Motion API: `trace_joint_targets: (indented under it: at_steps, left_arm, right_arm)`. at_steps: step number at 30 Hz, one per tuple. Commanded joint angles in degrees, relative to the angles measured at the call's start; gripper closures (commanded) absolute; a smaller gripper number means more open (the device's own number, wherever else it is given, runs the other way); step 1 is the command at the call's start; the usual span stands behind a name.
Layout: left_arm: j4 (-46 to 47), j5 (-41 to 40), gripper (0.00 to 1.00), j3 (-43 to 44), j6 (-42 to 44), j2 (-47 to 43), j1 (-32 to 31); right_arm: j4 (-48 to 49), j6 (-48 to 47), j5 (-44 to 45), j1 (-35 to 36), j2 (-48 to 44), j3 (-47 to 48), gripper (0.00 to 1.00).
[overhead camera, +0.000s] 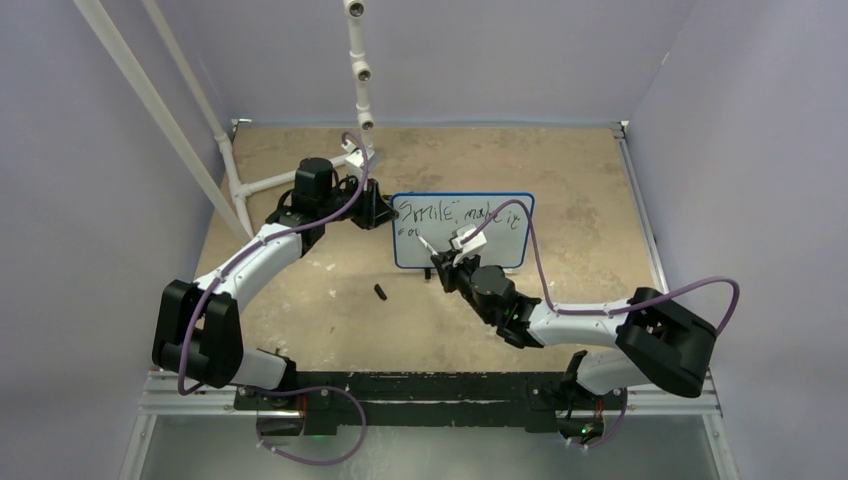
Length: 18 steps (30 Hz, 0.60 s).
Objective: Write a sentence on the whiteboard
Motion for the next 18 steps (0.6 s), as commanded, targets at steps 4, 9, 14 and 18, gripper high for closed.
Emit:
trace_joint_targets:
  at_steps: [4,9,14,18]
  left_arm:
    - [2.21,1.28,0.82,-0.54,-0.66,-0.40,-0.66]
    - [2.21,1.23,0.82,-0.54,-0.66,-0.40,-0.66]
    - [2.21,1.23,0.82,-0.52,-0.71,-0.40,-0.66]
    - [2.21,1.23,0.82,-0.53,-0.68,-0.40,-0.66]
  right_arm:
    - [0.39,-0.33,5.18,-0.39,-2.45,-0.22,1.00]
    - [1.68,-1.21,5.46,-0.39,-2.46,0.16,1.00]
    - [2.14,-1.34,6.05,-0.39,-3.13,-0.07,1.00]
    - [2.62,-1.33,6.43,-0.39,-3.75,-0.42,1.00]
